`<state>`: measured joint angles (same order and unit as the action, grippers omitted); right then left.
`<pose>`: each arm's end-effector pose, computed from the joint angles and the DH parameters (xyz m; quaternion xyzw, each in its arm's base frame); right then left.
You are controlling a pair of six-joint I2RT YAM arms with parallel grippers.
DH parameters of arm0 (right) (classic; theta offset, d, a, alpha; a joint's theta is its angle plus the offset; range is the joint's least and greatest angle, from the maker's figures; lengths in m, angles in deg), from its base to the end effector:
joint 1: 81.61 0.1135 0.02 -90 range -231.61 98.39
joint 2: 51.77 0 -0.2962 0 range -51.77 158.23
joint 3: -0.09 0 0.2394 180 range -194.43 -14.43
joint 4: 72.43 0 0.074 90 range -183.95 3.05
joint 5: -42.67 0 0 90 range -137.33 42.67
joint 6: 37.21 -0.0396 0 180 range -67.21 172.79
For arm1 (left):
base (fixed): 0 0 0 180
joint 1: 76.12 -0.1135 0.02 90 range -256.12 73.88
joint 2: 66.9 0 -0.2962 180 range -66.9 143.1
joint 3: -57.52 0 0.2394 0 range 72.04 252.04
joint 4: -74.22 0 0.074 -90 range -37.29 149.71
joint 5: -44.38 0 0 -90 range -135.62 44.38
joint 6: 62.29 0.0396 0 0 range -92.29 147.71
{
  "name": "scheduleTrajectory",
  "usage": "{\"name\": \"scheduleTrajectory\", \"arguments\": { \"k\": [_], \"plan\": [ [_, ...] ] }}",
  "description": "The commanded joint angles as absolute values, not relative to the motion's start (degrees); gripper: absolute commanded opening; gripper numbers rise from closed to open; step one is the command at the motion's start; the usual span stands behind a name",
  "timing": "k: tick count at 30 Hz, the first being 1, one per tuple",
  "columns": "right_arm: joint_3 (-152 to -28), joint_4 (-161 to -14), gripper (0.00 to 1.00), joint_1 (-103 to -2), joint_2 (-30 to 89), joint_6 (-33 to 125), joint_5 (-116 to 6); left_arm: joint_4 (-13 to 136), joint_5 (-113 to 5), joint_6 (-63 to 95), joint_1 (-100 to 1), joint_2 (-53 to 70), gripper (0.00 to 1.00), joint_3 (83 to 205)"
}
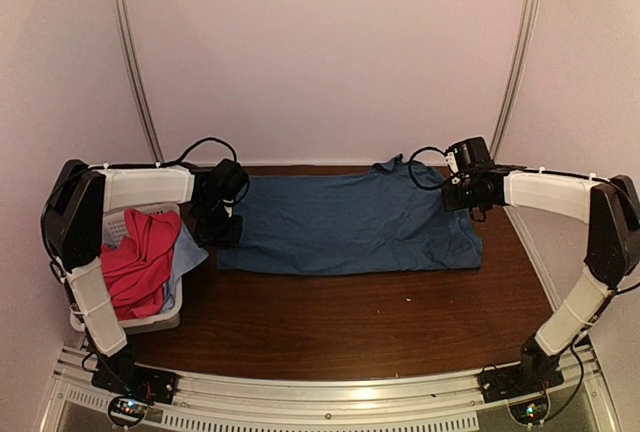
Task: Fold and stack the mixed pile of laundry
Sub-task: Fold the flattened T-shirt at the center of the board.
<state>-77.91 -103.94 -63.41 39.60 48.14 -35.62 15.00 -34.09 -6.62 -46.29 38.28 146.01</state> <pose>0.3254 0.0985 0.2747 -0.0695 0.9169 -0.0167 0.3927 0.3113 -0.1694 0.2212 -0.0511 0.9862 0.0197 0.1563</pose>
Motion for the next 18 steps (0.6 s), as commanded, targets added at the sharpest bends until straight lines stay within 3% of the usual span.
{"name": "scheduleTrajectory", "arguments": {
  "k": [1,7,13,16,18],
  "plan": [
    [-80.13,-99.34,0.00,-64.15,41.97,48.93,-35.81,17.51,-33.43,-5.19,-47.09,39.85,0.01,148.18],
    [-83.07,-98.16,0.00,-64.20,45.72,49.47,-35.76,17.87,-33.88,-4.45,-47.50,41.78,0.01,149.44],
    [-86.85,-97.56,0.00,-64.20,50.88,50.31,-34.48,19.21,-34.59,-3.61,-49.38,42.89,0.08,150.10],
    [-89.74,-98.88,0.00,-64.34,53.78,50.26,-33.64,20.34,-37.36,-1.40,-50.63,42.68,0.17,150.78],
    [-92.69,-102.94,0.15,-64.29,55.03,49.24,-32.79,20.39,-37.24,-0.45,-50.72,41.23,0.29,150.90]
  ]
}}
